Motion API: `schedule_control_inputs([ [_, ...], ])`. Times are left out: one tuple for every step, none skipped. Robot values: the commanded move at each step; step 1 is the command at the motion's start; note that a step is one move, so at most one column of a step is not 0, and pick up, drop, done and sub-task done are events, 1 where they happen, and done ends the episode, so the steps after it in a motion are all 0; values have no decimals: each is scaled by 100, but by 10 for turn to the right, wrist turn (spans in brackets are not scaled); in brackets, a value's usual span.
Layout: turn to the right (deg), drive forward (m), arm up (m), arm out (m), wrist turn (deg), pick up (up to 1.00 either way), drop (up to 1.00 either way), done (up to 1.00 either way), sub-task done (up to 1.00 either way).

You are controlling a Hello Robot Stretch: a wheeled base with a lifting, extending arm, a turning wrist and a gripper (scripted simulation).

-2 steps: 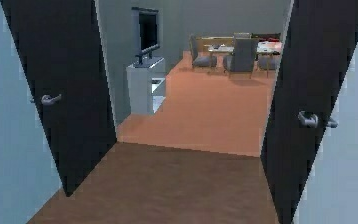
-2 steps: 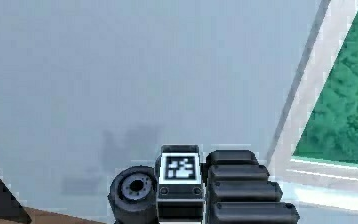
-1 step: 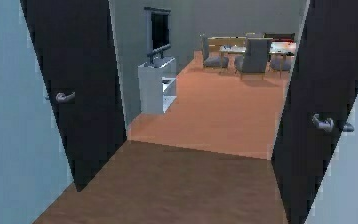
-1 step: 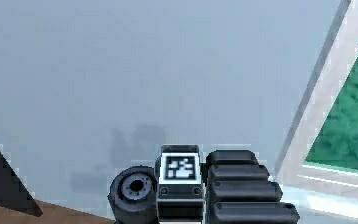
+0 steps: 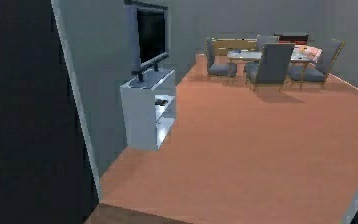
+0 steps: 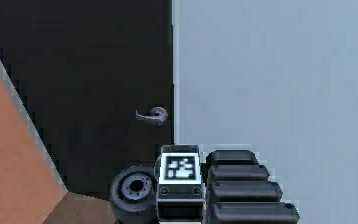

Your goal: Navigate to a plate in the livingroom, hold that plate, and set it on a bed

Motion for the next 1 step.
schedule_control_inputs([
  [0,100,0,0,0,0,0,0,0],
])
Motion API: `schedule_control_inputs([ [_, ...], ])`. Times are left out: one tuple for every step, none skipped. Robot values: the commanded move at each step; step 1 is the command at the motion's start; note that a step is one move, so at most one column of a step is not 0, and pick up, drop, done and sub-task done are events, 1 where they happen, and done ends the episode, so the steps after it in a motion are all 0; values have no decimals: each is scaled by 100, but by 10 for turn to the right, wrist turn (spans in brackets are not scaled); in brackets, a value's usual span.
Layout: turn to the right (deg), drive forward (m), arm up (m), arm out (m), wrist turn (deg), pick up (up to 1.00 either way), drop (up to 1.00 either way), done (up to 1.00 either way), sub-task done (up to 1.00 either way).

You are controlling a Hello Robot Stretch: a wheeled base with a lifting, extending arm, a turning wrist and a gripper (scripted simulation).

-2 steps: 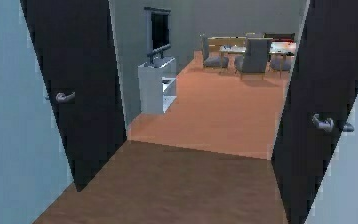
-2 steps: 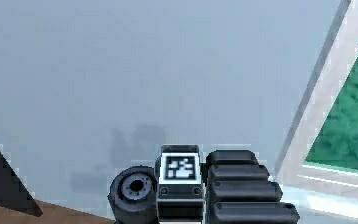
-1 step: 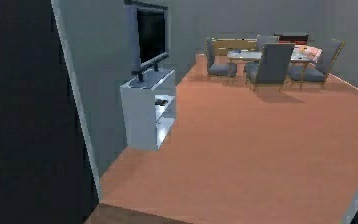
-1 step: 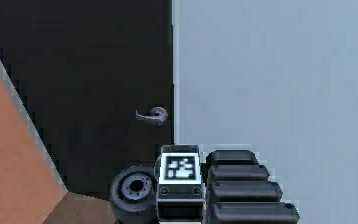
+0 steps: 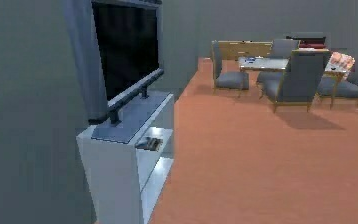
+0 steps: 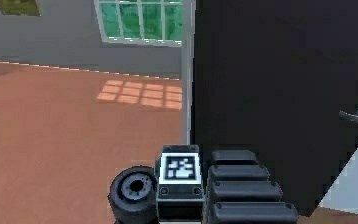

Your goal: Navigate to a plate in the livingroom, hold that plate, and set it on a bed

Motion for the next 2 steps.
schedule_control_inputs([
  [0,75,0,0,0,0,0,0,0],
  [450,0,0,0,0,0,0,0,0],
])
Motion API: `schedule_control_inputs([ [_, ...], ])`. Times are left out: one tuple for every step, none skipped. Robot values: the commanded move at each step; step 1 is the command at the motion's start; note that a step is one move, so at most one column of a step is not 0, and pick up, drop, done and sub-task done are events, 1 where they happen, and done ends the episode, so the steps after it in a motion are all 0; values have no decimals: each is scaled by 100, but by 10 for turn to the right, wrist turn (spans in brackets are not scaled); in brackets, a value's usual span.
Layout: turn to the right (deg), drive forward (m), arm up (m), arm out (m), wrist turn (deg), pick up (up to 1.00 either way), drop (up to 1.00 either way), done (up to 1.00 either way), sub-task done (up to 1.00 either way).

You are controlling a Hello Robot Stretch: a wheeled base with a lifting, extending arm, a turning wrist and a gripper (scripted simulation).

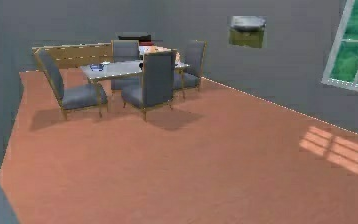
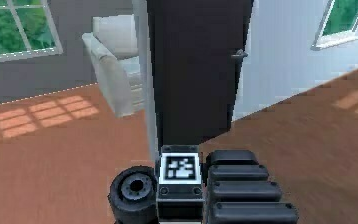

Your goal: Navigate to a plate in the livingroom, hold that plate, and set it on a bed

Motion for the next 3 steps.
schedule_control_inputs([
  [450,0,0,0,0,0,0,0,0],
  [450,0,0,0,0,0,0,0,0],
  [90,0,0,0,0,0,0,0,0],
])
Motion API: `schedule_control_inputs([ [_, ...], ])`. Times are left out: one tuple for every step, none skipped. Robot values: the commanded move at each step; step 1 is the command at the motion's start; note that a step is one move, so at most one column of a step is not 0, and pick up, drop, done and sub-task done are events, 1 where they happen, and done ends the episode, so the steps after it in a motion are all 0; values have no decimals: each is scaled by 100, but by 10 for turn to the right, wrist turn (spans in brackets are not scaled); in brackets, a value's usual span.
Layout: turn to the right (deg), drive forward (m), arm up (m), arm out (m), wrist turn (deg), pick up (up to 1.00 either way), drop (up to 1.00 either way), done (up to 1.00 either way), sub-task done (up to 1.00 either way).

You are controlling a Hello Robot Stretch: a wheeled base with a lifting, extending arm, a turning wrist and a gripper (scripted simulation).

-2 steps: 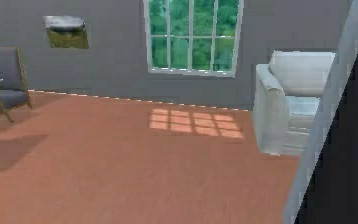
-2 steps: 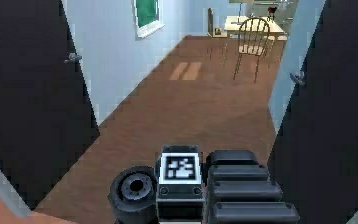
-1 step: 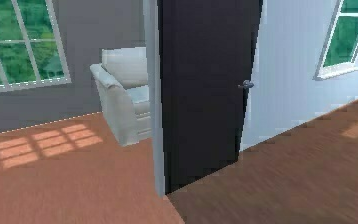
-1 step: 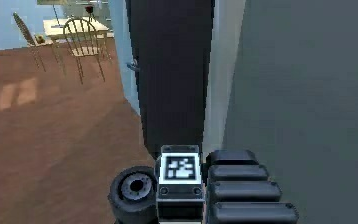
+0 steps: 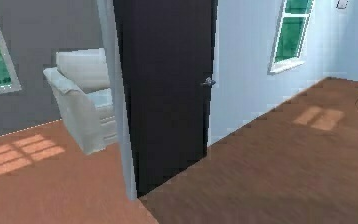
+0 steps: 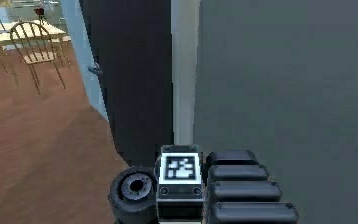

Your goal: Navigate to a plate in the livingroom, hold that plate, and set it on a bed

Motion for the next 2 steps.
schedule_control_inputs([
  [0,35,0,0,0,0,0,0,0],
  [-450,0,0,0,0,0,0,0,0],
])
